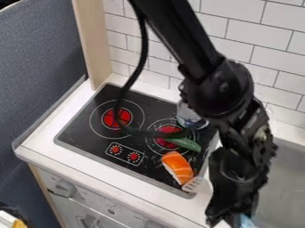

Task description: Take the blue spatula and put it on the right burner pushing the orange thing to the left burner

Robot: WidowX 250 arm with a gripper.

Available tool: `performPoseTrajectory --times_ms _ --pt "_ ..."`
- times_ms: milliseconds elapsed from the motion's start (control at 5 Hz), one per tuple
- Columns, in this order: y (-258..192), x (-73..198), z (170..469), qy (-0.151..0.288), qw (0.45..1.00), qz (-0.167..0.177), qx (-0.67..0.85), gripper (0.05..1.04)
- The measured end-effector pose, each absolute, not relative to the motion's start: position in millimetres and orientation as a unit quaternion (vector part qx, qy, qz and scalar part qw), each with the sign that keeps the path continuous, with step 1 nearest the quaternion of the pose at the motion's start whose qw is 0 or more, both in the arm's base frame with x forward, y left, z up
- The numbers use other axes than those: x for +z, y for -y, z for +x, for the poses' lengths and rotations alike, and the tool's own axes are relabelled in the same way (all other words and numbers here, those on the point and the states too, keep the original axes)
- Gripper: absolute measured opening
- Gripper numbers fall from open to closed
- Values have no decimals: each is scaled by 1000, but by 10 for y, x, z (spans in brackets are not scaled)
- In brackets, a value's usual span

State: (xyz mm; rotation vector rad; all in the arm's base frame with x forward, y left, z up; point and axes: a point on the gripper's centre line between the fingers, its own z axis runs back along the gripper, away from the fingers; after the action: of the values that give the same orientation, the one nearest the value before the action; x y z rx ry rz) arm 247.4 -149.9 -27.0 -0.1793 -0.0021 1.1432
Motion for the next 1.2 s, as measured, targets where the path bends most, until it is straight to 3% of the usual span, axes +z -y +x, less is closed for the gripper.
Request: performPoseTrajectory --times_ms 600,1200 --pt "1122 -230 2900 36 798 -85 595 324" --pt "609 -268 3027 50 745 -54 663 324"
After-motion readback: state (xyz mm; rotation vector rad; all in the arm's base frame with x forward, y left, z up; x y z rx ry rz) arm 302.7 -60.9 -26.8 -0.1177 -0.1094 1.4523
